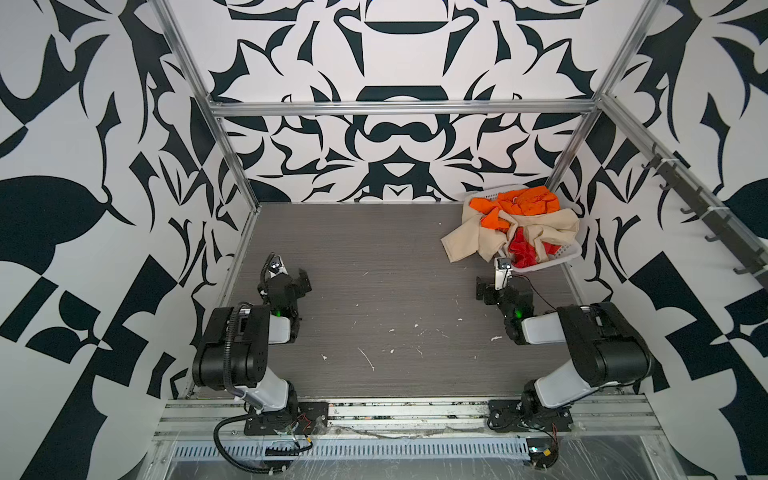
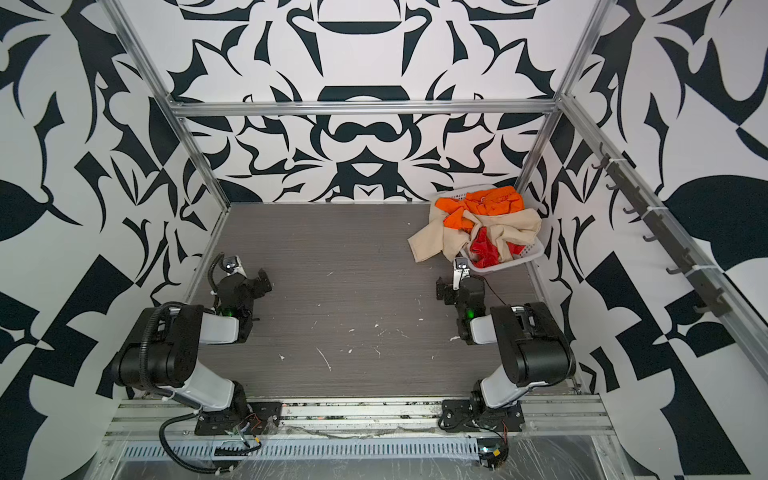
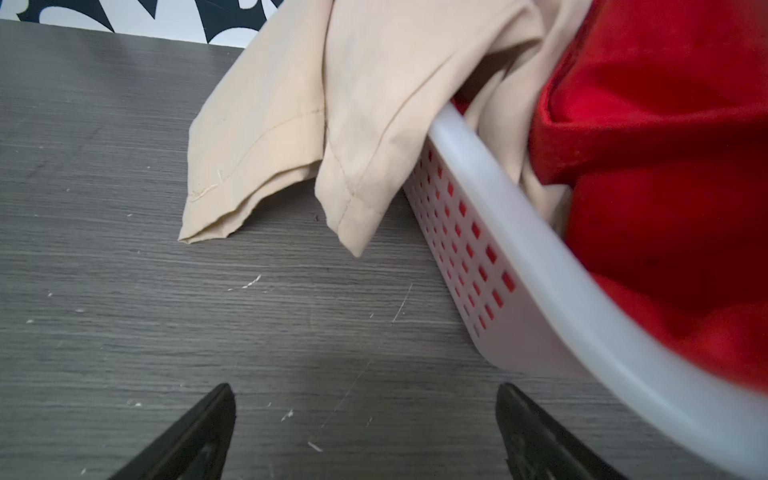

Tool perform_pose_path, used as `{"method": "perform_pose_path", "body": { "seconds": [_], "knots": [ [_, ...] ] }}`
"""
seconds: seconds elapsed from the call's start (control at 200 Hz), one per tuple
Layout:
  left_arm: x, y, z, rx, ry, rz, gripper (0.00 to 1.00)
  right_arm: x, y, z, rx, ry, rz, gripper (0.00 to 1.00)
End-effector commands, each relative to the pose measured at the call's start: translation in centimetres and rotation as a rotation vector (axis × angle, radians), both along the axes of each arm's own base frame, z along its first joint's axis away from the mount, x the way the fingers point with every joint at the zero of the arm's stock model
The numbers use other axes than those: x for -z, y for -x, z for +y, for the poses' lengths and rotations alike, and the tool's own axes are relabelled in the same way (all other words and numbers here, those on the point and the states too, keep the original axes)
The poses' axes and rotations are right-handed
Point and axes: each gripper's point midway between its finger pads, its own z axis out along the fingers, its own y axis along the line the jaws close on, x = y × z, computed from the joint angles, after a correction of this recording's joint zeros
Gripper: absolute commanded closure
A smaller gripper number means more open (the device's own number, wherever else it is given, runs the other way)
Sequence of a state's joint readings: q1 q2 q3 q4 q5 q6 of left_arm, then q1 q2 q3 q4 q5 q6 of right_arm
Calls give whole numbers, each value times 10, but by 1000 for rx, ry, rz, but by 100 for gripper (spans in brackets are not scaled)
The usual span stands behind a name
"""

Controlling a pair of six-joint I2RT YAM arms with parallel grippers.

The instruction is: Fold and stack the shorts

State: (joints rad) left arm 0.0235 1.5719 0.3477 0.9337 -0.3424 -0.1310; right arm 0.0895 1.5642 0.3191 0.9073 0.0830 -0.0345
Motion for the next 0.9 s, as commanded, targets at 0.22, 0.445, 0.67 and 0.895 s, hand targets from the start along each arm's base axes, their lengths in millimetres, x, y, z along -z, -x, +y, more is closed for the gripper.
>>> {"method": "perform_pose_path", "body": {
  "seconds": [0.22, 0.445, 0.67, 0.895],
  "knots": [
    [-12, -5, 1, -4, 4, -35, 1, -18, -10, 2, -5, 0, -62, 0],
    [-13, -5, 0, -1, -4, -36, 1, -18, -10, 2, -5, 1, -63, 0],
    [-13, -5, 0, -1, -4, -36, 0, -19, -10, 2, -4, 0, -64, 0],
    [-13, -5, -1, -1, -14, -34, 1, -19, -10, 2, -4, 0, -64, 0]
  ]
}}
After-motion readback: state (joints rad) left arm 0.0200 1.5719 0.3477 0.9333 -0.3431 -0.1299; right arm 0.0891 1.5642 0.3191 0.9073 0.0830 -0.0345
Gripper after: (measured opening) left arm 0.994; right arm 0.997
